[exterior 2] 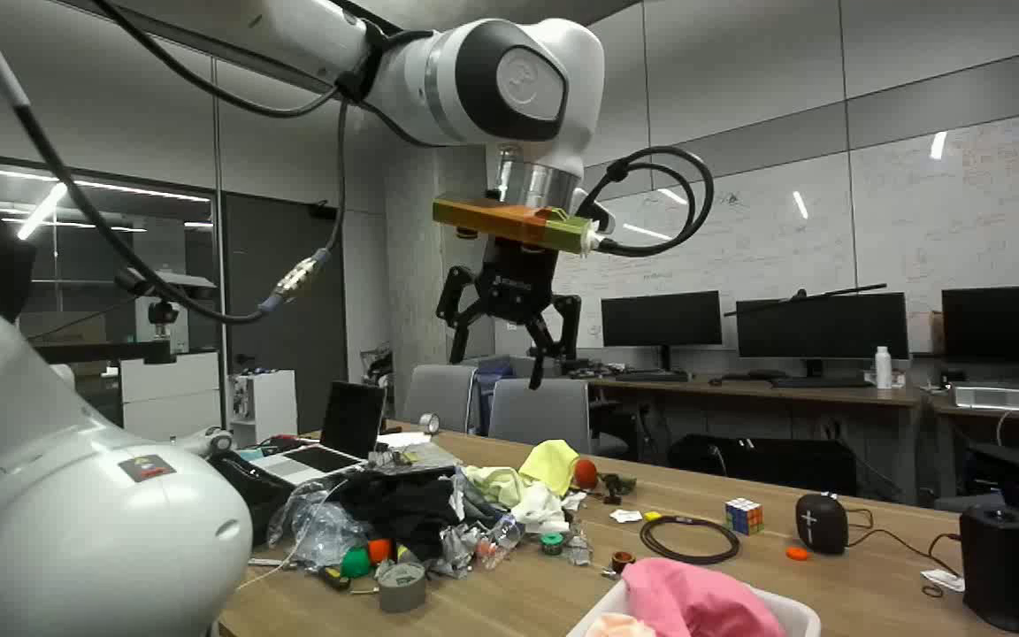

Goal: Remove the shirts from the white bin and put them on the table

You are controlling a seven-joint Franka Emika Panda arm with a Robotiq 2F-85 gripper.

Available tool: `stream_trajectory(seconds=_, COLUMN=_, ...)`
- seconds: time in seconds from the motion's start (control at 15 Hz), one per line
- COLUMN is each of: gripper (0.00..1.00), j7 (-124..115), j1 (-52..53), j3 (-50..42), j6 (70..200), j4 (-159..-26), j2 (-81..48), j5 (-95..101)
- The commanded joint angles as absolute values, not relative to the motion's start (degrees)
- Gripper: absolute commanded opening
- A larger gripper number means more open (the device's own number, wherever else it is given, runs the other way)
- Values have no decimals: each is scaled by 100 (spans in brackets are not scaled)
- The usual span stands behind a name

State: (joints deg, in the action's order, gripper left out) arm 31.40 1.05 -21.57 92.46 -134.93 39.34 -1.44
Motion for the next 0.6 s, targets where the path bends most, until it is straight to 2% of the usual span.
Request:
stream_trajectory(seconds=0.0, gripper=100, j7=3216, j1=-40, j3=-2053, j6=9233, j4=-13461, j2=3894, j5=-214)
stream_trajectory(seconds=0.53, gripper=100, j7=3138, j1=-1, j3=-1993, j6=9625, j4=-13195, j2=3411, j5=-208)
